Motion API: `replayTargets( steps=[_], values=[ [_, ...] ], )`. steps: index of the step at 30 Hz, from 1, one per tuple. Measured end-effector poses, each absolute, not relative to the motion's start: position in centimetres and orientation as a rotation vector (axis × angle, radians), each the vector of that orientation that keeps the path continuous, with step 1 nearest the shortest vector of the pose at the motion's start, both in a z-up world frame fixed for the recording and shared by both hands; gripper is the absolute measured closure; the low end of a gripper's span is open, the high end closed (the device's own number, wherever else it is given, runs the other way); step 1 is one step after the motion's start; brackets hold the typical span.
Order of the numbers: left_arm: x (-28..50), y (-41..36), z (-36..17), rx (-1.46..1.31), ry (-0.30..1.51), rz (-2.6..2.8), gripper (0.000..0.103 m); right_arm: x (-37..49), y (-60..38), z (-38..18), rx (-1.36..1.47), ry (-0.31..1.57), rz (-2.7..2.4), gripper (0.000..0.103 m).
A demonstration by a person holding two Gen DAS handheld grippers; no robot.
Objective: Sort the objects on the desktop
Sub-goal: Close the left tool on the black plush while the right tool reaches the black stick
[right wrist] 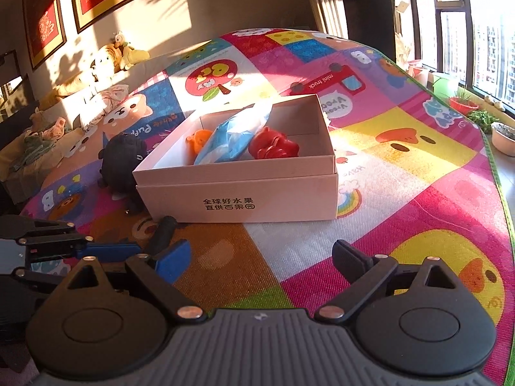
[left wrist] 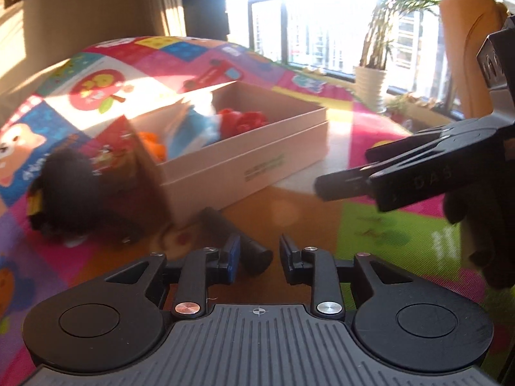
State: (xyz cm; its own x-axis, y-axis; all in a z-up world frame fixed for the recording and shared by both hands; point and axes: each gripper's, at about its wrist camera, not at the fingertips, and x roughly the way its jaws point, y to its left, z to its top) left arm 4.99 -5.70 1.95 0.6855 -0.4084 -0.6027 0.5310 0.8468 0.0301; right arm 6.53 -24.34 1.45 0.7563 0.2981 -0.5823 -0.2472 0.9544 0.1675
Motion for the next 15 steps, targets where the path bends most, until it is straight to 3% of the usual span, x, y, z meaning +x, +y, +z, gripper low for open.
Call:
replayTargets(
  steps=[2, 4, 9, 11, 15],
  values=[
    [5.0, -6.4, 1.9, 0.184, 0.626, -0.583, 0.063, 6.4, -24.5, 1.7, 0.078, 0.644, 0.293, 0.008],
    [4.5, -6.7, 1.9, 0.169, 0.627, -0.634, 0.05, 6.3, -24.6, 1.8, 0.075, 0.643, 0.291, 0.008],
    [3.1, -5.2, 2.4, 0.198, 0.605, -0.593, 0.029, 6.2, -24.0, 1.8, 0.08, 0.65, 0.323, 0.01],
    [3.2, -4.0, 2.4, 0.204, 0.609, -0.526, 0.024, 6.1, -23.2, 1.5, 0.051, 0.671, 0.363, 0.027],
    [4.2, -1.0, 2.5, 0.147, 0.634, -0.369, 0.016, 5.8, -20.7, 0.9, -0.054, 0.704, 0.44, 0.042]
  ],
)
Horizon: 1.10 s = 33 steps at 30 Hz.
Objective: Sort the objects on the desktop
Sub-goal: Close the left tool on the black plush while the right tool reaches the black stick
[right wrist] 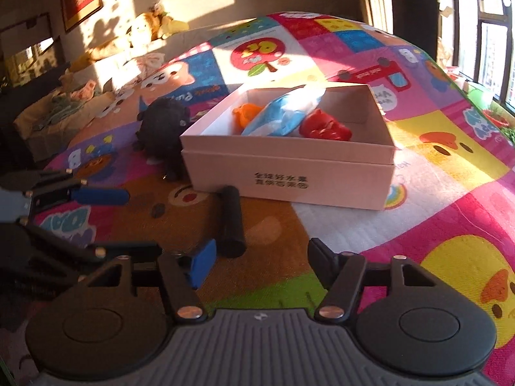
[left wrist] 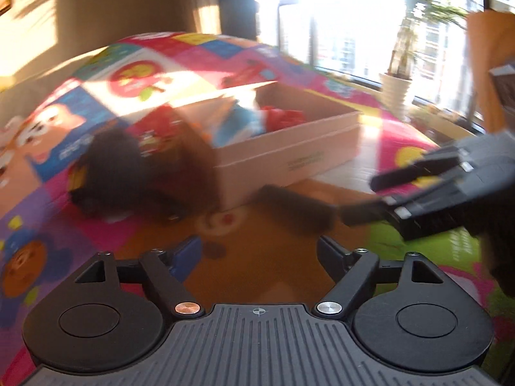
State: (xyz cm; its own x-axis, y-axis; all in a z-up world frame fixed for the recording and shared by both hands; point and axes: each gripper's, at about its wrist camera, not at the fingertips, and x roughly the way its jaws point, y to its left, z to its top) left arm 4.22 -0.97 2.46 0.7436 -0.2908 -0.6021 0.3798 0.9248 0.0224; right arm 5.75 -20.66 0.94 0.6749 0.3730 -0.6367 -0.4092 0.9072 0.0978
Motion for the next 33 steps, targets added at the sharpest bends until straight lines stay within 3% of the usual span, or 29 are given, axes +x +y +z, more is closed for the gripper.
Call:
replayTargets(
  steps=[3, 9, 14, 21, 23, 24, 25, 33],
  values=[
    [5.0, 1.4, 2.7, 0.071, 0.635, -0.251, 0.008, 5.8, -18.9, 0.5, -0.182, 0.692, 0.424, 0.042],
    [6.2, 4.7, 3.6, -0.036, 0.64, -0.129, 0.007, 7.5, -20.9, 1.2, -0.216, 0.634, 0.193, 0.042],
    [8.5, 4.6, 4.7, -0.053, 0.572, -0.069, 0.004, 7.6, -23.1, 1.0, -0.09, 0.671, 0.193, 0.023],
    [15.3, 3.0, 4.4, 0.061, 0.523, 0.051, 0.003, 6.7, -21.7, 2.2, -0.111, 0.586, 0.288, 0.02],
    [16.6, 2.9, 3.5, 0.081, 0.532, 0.072, 0.009, 6.9, -20.3, 2.9, -0.17, 0.53, 0.319, 0.02],
    [16.9, 3.0, 3.2, 0.086, 0.537, 0.079, 0.029, 7.2, -19.7, 3.1, -0.196, 0.509, 0.331, 0.02],
    [16.9, 3.3, 2.9, 0.074, 0.547, 0.063, 0.032, 7.4, -18.9, 3.4, -0.22, 0.491, 0.345, 0.02],
    [11.5, 5.5, 3.6, 0.079, 0.544, 0.009, 0.033, 11.8, -12.7, 3.8, -0.259, 0.512, 0.551, 0.02]
  ],
)
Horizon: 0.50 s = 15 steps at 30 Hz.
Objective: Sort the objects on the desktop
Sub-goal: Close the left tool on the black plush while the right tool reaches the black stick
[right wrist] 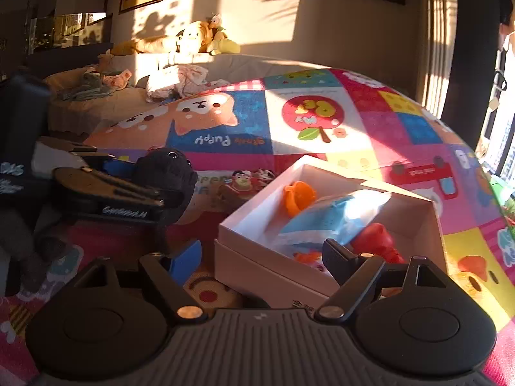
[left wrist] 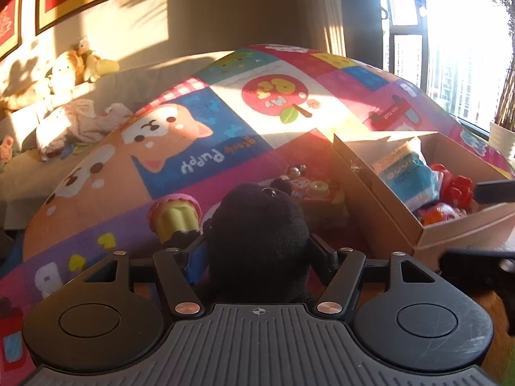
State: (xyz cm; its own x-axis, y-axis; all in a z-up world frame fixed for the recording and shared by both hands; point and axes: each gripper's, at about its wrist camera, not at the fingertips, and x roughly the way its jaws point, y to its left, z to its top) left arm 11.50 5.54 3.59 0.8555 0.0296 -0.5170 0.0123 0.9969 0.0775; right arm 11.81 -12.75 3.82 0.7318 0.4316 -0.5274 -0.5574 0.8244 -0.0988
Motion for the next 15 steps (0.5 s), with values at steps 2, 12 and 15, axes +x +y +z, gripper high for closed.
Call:
replayTargets(
  steps=[2, 12, 15],
  values=[
    [10.2, 6.8, 3.8, 0.069, 0.555, 0.005, 0.033, 13.0, -11.8, 3.5, -0.246, 0.557, 0.588, 0.02],
    [6.9, 9.1, 4.3, -0.097, 0.614, -0.13, 0.033, 10.3, -12.9, 5.0, -0.138, 0.638, 0.719, 0.01],
    [6.3, 8.2, 4.3, -0.091, 0.611, -0.16, 0.033, 8.3, -14.0, 5.6, -0.147, 0.633, 0.747, 0.01]
  ],
)
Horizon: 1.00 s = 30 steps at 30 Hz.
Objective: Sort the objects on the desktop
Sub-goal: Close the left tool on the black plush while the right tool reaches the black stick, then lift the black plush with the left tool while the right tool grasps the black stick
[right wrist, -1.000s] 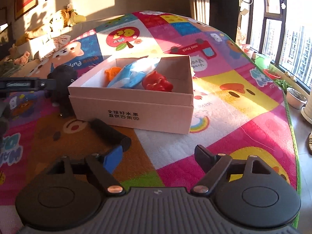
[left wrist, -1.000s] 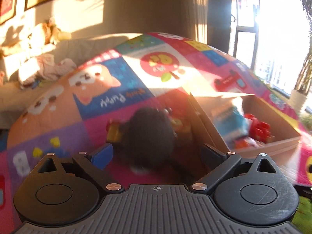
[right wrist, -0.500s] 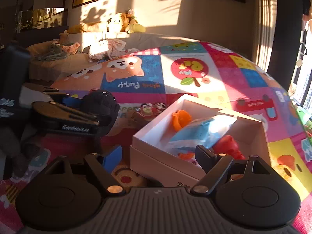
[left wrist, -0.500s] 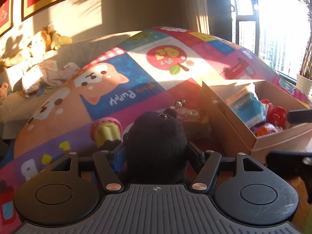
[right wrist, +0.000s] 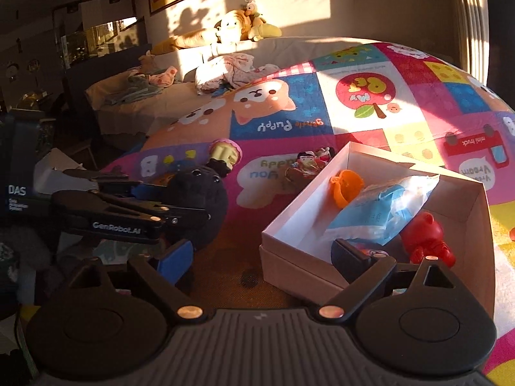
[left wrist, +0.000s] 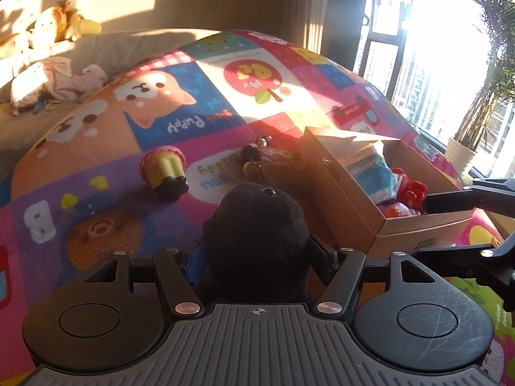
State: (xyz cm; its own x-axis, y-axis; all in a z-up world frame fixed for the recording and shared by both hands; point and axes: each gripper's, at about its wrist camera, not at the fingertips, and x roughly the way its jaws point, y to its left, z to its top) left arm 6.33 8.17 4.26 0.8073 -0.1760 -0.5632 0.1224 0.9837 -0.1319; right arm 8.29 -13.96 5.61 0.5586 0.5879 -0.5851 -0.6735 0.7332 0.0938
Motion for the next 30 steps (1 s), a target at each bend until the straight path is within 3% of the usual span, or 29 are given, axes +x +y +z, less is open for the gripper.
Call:
replayTargets(
  steps=[3, 5, 12, 15, 22, 30],
  values=[
    [5.8, 7.5, 4.2, -0.079, 0.612, -0.18, 0.033, 5.9, -15.9, 6.3, -0.154, 0.603, 0.734, 0.008],
    [5.2, 7.2, 4.2, -0.089, 0.616, -0.2, 0.033, 4.4, -17.3, 6.3, -0.18, 0.561, 0.677, 0.0],
    [3.6, 6.5, 3.8, -0.287, 0.689, -0.375, 0.033, 4.1, -21.2, 4.3, -0.177, 0.596, 0.449, 0.0],
    [3.2, 6.0, 2.9, -0.355, 0.72, -0.429, 0.028, 4.6, -21.9, 3.2, -0.161, 0.645, 0.41, 0.0],
    [2.1, 6.2, 4.2, -0.201, 0.659, -0.327, 0.007, 3.3, -22.7, 0.8, -0.169, 0.719, 0.379, 0.0],
    [1.8, 8.2, 5.6, -0.1, 0.585, -0.107, 0.005, 1.3, -21.9, 1.5, -0.163, 0.717, 0.487, 0.0]
  ],
)
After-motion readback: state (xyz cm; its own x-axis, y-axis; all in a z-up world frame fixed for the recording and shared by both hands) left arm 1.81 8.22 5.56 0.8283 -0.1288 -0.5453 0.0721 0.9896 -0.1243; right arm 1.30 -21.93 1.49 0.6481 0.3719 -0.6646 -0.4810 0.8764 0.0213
